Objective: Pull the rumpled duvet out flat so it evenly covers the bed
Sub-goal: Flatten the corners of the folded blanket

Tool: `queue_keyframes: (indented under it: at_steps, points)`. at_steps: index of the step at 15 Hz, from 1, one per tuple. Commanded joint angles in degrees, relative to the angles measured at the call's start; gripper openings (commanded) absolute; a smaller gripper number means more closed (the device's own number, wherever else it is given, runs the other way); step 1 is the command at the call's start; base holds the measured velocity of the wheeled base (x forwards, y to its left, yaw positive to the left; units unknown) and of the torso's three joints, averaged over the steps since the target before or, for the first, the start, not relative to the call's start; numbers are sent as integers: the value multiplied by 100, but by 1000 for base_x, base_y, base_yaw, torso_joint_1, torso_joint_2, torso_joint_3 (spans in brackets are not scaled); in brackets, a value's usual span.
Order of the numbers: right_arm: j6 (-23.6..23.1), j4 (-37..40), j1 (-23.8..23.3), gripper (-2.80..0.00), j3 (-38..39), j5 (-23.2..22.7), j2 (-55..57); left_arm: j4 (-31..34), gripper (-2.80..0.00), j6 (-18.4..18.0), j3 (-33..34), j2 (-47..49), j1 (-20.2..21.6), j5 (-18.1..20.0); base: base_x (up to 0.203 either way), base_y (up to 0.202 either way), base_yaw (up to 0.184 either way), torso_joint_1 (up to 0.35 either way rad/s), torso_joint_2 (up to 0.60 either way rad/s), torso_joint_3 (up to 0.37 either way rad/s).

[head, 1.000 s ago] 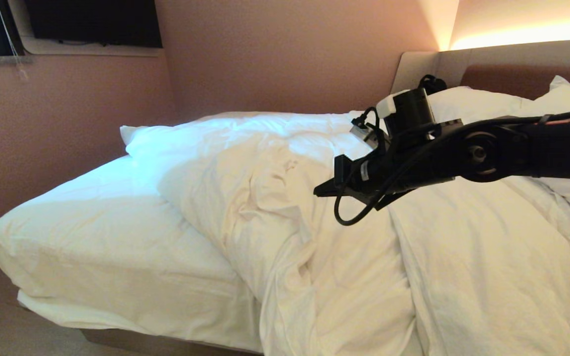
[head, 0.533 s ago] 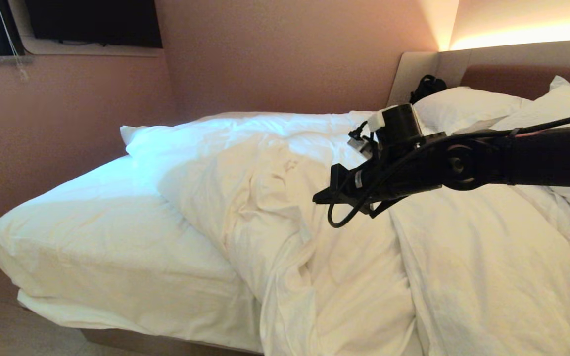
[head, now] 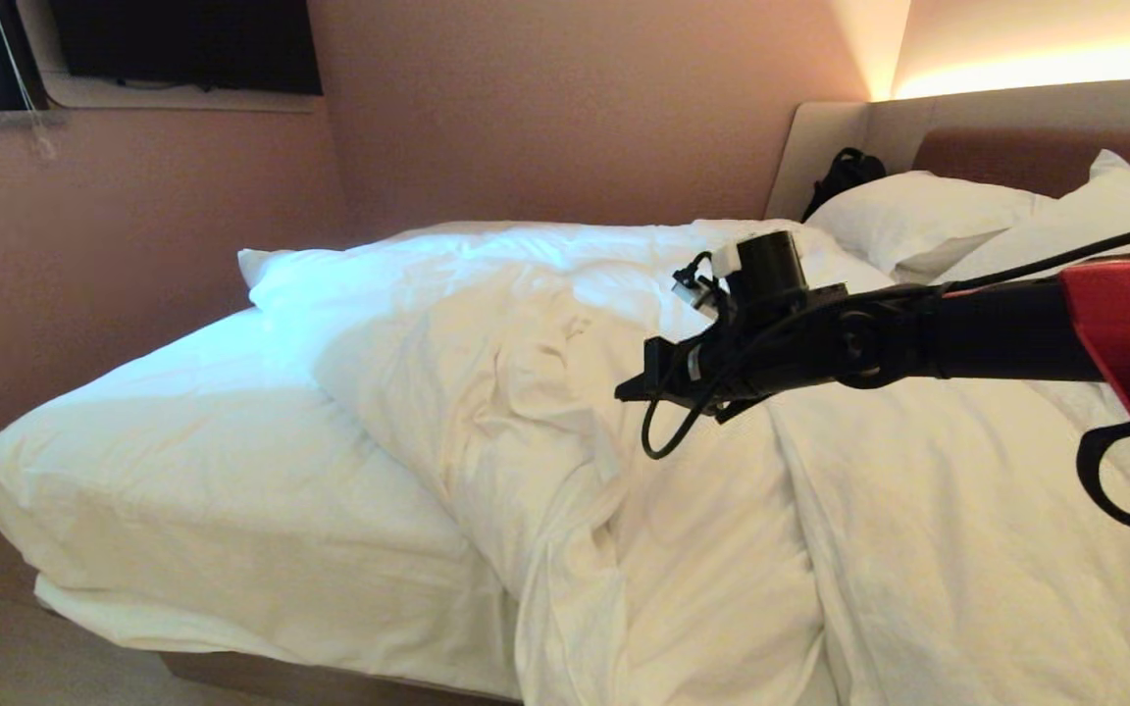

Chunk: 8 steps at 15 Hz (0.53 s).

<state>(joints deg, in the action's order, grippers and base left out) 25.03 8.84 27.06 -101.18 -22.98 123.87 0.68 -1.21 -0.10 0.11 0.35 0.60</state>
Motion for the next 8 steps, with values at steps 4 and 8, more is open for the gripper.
queue_keyframes:
  at_steps: [4, 8]
  points:
    - [-241, 39, -17, 0, -209, -14, 346, 2, -280, -2, 1, -2, 9, -7, 0, 0, 0, 0, 0, 0]
    - [-448, 70, 56, 0, -200, -14, 464, 2, -280, -2, 1, -2, 9, 2, 0, 0, 0, 0, 0, 0]
